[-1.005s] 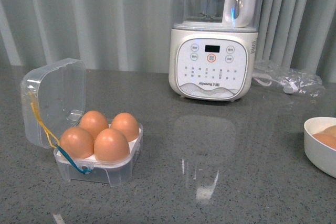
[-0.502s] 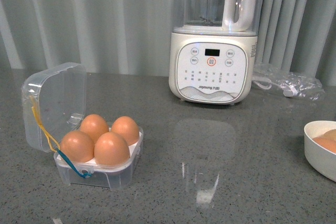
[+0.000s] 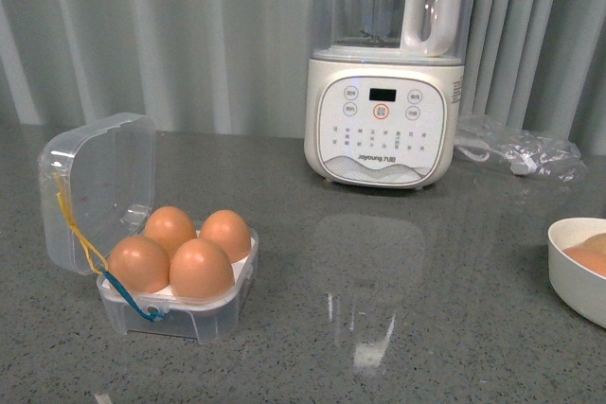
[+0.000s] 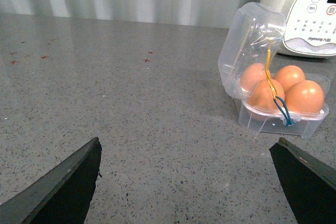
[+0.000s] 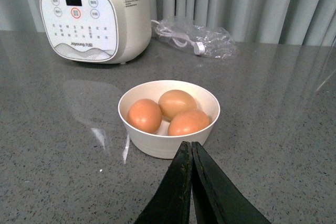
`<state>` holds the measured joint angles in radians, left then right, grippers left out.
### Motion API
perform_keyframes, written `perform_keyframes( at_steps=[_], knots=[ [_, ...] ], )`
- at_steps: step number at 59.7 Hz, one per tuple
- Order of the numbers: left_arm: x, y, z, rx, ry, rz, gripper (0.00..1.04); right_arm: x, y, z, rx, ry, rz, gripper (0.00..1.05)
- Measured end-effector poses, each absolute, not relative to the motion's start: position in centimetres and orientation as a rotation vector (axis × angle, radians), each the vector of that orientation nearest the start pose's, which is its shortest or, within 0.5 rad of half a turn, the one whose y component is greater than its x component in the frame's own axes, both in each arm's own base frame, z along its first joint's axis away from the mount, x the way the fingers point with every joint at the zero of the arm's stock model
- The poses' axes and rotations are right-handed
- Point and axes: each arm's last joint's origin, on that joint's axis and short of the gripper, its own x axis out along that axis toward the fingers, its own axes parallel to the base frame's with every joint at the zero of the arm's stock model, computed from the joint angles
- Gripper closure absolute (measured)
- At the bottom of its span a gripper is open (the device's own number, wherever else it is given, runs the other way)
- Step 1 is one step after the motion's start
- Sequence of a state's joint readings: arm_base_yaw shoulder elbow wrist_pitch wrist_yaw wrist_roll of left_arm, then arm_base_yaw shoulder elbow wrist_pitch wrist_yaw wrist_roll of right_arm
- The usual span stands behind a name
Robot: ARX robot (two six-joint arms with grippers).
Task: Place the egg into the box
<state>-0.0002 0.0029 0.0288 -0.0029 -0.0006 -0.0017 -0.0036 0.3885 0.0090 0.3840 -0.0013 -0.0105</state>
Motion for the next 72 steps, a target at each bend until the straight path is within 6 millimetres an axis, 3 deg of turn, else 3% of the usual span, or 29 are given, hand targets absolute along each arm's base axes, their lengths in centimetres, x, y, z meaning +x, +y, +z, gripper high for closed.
perform_keyframes(
  at_steps=[64, 72],
  knots=[
    [9.6, 0.0, 17.3, -0.002, -0.024, 0.001, 0.07, 9.8, 0.0, 16.5, -0.011, -0.001, -0.001, 1.01],
    [9.6, 0.0, 17.3, -0.002, -0.025, 0.000, 0.07, 9.8, 0.0, 16.5, -0.010, -0.001, -0.002, 0.80]
  ],
)
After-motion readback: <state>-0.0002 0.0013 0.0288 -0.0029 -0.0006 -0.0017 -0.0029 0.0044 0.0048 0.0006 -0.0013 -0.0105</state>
